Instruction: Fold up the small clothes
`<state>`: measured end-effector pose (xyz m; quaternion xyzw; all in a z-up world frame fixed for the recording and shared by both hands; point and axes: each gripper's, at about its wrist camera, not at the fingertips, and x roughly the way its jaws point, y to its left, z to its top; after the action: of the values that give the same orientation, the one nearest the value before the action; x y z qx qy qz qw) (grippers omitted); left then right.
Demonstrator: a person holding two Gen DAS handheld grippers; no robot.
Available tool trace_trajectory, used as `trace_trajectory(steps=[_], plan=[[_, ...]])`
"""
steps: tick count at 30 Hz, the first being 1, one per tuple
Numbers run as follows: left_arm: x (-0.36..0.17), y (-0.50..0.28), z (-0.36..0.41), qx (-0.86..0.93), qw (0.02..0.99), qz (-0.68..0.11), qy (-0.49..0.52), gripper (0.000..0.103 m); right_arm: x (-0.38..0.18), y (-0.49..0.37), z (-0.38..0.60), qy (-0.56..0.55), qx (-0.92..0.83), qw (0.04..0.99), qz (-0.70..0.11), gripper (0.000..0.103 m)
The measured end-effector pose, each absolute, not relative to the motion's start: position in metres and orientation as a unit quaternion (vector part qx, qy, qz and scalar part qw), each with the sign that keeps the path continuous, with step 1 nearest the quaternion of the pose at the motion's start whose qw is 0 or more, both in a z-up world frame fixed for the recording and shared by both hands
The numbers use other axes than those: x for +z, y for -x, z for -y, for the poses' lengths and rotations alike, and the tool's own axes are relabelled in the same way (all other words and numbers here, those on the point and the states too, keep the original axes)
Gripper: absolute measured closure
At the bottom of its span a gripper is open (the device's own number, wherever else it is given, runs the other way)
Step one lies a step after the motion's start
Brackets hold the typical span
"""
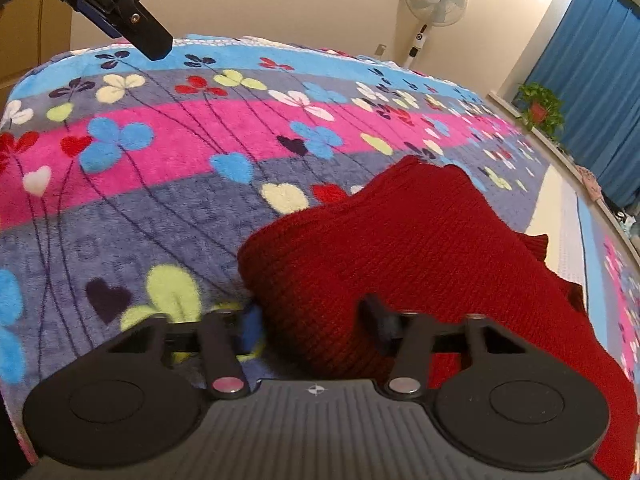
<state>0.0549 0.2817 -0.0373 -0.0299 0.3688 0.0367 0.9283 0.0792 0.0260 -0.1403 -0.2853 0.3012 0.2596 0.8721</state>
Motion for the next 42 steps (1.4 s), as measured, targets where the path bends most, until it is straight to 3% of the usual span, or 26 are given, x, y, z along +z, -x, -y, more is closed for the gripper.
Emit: trace_trajectory(steps=[1,4,12,17,20,24,30,34,35,37,38,39,40,42], plan=[[-0.037,-0.056,-0.281,0.037,0.928,-0.369,0.029,0.027,-0.137,-0.080,-0.023,0.277,0.262,0.874,-0.300,0.077],[-0.038,-0.059,-0.277,0.038,0.927,-0.373,0.028,0.027,-0.112,-0.087,-0.002,0.222,0.263,0.890,-0.299,0.086],[-0.041,-0.066,-0.258,0.032,0.924,-0.380,0.011,0.027,-0.020,-0.102,0.174,-0.056,0.115,0.959,-0.252,0.088],[-0.040,-0.075,-0.234,0.021,0.924,-0.382,-0.005,0.027,-0.048,-0.074,0.304,-0.175,-0.077,0.948,-0.255,0.089],[-0.040,-0.083,-0.217,0.011,0.923,-0.384,-0.011,0.027,-0.093,-0.071,0.356,-0.239,-0.151,0.893,-0.349,0.088],[-0.040,-0.094,-0.186,-0.010,0.922,-0.386,-0.018,0.027,-0.107,-0.057,0.402,-0.313,-0.187,0.847,-0.387,0.065],[-0.041,-0.108,-0.135,-0.048,0.923,-0.381,-0.034,0.027,-0.051,-0.057,0.421,-0.247,-0.149,0.903,-0.319,0.058],[-0.045,-0.116,-0.104,-0.067,0.922,-0.381,-0.035,0.027,-0.054,-0.086,0.422,-0.183,-0.018,0.924,-0.335,0.030],[-0.046,-0.117,-0.096,-0.070,0.922,-0.380,-0.036,0.027,-0.064,-0.094,0.421,-0.166,0.003,0.921,-0.352,0.030],[-0.048,-0.119,-0.080,-0.082,0.923,-0.375,-0.039,0.027,-0.089,-0.107,0.421,-0.135,0.005,0.907,-0.398,0.036],[-0.048,-0.118,-0.072,-0.091,0.924,-0.370,-0.041,0.027,-0.104,-0.111,0.422,-0.124,-0.002,0.894,-0.430,0.046],[-0.049,-0.119,-0.065,-0.100,0.924,-0.365,-0.044,0.027,-0.117,-0.113,0.426,-0.128,0.004,0.882,-0.454,0.068],[-0.049,-0.119,-0.058,-0.110,0.925,-0.359,-0.048,0.027,-0.123,-0.112,0.430,-0.142,0.013,0.875,-0.463,0.083],[-0.048,-0.117,-0.044,-0.132,0.928,-0.344,-0.059,0.027,-0.117,-0.113,0.436,-0.149,0.023,0.877,-0.456,0.088]])
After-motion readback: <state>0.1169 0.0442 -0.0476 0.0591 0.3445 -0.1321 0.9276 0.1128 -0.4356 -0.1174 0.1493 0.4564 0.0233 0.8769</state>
